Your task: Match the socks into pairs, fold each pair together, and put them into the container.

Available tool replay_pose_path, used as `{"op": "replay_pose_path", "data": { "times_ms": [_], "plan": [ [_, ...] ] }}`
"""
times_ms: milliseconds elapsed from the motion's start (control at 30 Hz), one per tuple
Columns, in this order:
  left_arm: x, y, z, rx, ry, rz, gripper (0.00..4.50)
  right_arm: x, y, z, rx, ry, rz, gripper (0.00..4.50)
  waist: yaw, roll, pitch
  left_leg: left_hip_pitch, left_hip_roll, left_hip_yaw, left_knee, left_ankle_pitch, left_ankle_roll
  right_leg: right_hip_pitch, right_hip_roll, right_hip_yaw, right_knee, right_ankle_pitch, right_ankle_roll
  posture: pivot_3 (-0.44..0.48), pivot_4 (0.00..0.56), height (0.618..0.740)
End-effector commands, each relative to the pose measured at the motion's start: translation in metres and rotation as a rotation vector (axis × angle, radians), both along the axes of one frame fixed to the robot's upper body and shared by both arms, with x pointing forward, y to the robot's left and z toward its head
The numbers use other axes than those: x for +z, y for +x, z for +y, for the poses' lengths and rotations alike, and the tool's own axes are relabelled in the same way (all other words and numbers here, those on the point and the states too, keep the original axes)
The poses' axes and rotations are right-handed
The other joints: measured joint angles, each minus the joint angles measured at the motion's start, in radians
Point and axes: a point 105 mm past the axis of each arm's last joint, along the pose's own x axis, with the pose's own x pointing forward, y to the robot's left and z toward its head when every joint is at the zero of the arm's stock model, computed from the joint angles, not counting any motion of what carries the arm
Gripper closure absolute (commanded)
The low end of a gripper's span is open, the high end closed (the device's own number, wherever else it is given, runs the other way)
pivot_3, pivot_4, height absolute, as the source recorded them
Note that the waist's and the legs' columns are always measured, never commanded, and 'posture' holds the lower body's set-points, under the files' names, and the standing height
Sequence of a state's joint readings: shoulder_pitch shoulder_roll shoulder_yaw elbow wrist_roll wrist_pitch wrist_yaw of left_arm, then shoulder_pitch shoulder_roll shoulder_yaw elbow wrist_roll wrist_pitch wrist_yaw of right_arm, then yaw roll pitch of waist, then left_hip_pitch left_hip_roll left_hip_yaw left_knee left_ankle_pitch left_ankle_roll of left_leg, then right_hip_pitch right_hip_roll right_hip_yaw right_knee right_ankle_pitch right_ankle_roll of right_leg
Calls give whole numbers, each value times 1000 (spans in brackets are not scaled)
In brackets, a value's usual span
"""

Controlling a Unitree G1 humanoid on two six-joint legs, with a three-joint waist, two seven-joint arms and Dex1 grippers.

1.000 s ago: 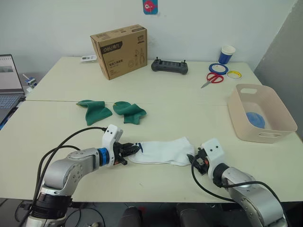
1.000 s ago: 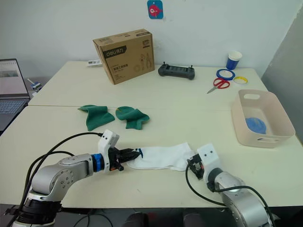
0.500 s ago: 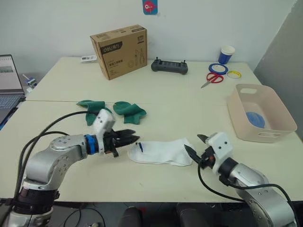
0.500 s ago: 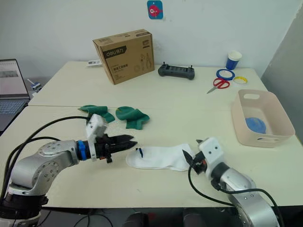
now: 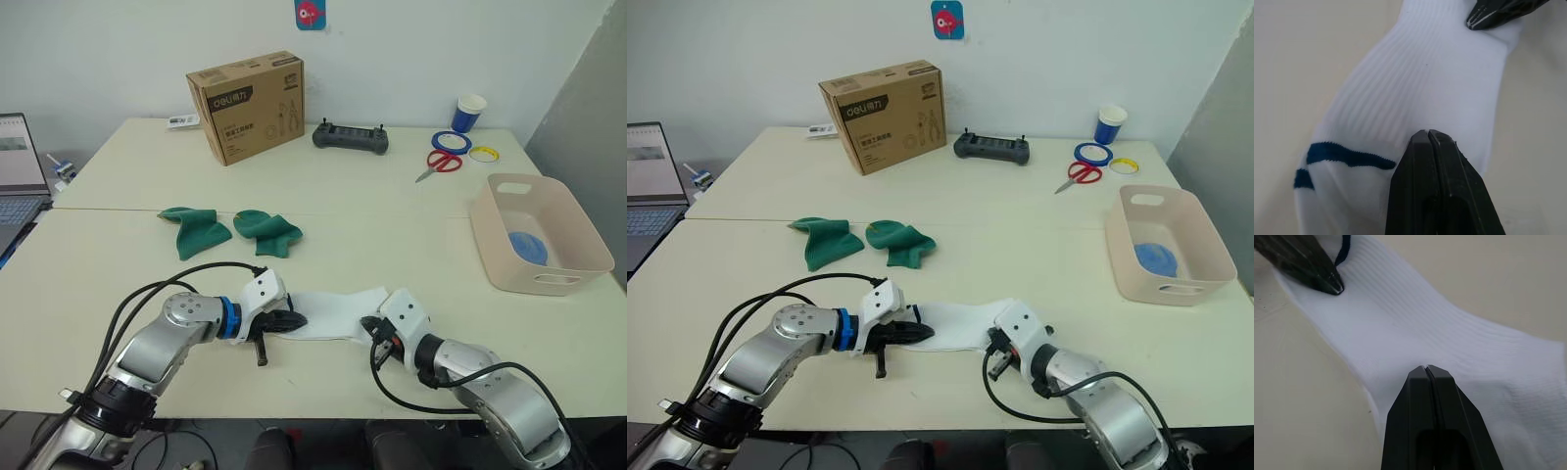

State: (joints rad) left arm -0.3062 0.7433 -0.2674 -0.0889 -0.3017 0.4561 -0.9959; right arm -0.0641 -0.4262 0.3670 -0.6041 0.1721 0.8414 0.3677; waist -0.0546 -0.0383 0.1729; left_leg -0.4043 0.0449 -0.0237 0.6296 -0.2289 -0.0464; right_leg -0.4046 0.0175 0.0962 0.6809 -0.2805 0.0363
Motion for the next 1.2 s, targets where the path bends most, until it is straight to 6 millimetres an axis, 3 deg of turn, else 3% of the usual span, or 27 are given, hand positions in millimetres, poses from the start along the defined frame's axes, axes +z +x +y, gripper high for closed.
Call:
{"op": "replay_pose_path", "data": {
  "times_ms": [33, 233, 400, 533, 633, 733, 867, 1100, 1200],
  "plan": [
    [-20, 5, 30, 117, 96, 66, 4500, -5, 1, -12, -32, -62, -7, 4480, 0, 0, -1, 0, 0, 0, 0, 0, 0, 0, 0, 0, 0, 0, 0, 0, 150, 723],
    [-21, 4, 38, 138, 91, 56, 4500, -6, -1, -41, -101, -100, -38, 4480, -1, 1, -7, 5, 0, 0, 0, 0, 0, 6, 0, 0, 0, -3, -5, 0, 150, 723],
    [24, 11, 18, 50, -73, -101, 4500, 46, -7, -22, -3, 104, -221, 4480, -4, 1, -5, 5, 1, 0, 0, 0, 0, 5, 0, 0, 0, -3, -5, 0, 150, 723],
    [47, 2, -4, -50, -123, -90, 4500, 52, 6, -18, -11, 97, -263, 4480, -2, 1, -4, 2, 1, 0, 0, 0, 0, 1, 1, 0, 1, 0, 0, 0, 150, 723],
    [45, 1, -16, -79, -107, -94, 4500, 47, 17, -13, -33, 83, -259, 4480, -2, 0, -4, 0, 0, 0, 0, 0, 0, 0, 0, 0, 0, 0, 0, 0, 150, 723],
    [28, 10, -24, -55, -69, -92, 4500, 34, 25, 0, -19, 43, -236, 4480, -1, 1, -4, 0, 0, 0, 0, 0, 0, 0, 0, 0, 0, 0, 0, 0, 150, 723],
    [2, 31, -13, 63, 13, -99, 4500, 15, 34, 1, -59, -3, -199, 4480, 0, 0, -4, 0, 0, 0, 0, 0, 0, 0, 1, 0, 1, 0, 0, 0, 150, 723],
    [-22, 25, 5, 108, 72, -19, 4500, -8, 34, -50, -261, -69, -128, 4480, 1, 1, -6, 2, 0, 0, 0, 0, 0, 2, 1, 0, 1, 0, 0, 0, 150, 723],
    [-18, 23, 0, 94, 40, -23, 4500, 6, 26, -51, -236, 5, -167, 4480, 1, 1, -7, 6, 0, 0, 0, 0, 0, 7, 0, 0, 0, 0, 0, 0, 150, 723]
  ]
}}
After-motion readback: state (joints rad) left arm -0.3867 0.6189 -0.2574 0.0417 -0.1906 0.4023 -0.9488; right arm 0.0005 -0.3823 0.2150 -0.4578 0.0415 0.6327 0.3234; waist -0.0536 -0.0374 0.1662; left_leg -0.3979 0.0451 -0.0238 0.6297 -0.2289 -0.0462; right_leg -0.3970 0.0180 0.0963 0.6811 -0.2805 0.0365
